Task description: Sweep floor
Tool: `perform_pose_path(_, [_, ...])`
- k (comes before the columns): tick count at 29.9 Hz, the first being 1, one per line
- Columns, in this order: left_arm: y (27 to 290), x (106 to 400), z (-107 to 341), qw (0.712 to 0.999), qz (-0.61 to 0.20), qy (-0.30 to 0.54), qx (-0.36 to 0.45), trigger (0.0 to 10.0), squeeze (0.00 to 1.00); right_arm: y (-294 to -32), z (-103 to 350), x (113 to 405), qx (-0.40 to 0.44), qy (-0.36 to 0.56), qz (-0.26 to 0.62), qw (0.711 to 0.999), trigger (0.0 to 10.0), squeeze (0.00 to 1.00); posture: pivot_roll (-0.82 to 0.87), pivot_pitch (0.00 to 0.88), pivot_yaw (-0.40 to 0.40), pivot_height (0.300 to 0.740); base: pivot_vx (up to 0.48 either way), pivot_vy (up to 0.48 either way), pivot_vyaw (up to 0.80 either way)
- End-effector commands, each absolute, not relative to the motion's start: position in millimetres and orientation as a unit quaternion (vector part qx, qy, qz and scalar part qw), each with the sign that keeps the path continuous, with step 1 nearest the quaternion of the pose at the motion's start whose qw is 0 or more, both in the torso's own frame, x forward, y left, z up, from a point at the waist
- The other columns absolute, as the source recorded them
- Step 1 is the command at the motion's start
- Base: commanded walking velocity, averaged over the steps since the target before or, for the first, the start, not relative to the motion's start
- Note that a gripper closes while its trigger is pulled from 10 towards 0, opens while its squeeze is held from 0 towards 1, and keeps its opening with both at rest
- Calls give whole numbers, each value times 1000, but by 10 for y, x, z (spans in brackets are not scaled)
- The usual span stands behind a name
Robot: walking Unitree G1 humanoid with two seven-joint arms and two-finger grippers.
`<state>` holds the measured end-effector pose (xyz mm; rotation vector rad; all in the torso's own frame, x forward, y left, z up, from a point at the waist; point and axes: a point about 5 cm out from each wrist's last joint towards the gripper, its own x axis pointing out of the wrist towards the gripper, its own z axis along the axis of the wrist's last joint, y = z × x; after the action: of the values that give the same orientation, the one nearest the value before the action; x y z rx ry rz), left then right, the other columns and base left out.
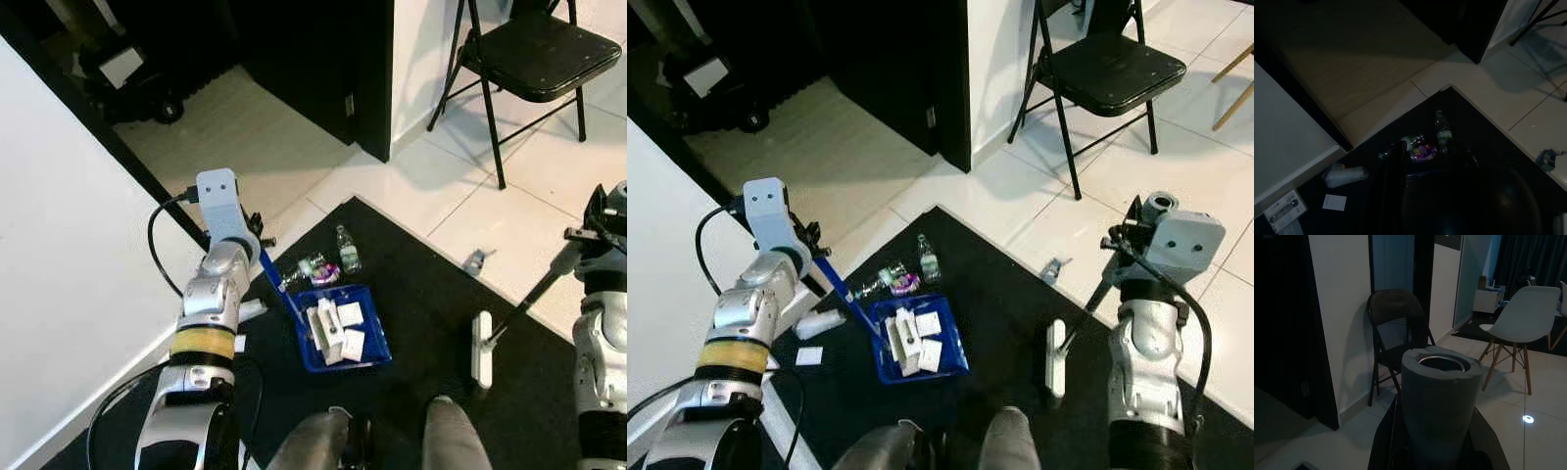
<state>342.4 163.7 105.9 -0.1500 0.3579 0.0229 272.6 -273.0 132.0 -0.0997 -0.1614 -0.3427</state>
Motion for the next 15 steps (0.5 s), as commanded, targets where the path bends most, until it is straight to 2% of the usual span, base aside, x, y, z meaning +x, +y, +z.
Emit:
perform_pose_path(1, [1742, 3452, 1127, 983, 22, 170, -71, 10000, 0, -2693, 1338, 2745, -47, -95, -166, 980, 10000, 0, -193, 89, 154, 740, 0, 0, 800])
perform_pose_path(15, [1700, 3448, 1130, 982, 31, 163, -89, 10000, 0, -2659, 1349, 2813, -50, -92, -151, 983, 10000, 0, -190, 89, 112, 740, 0, 0, 792])
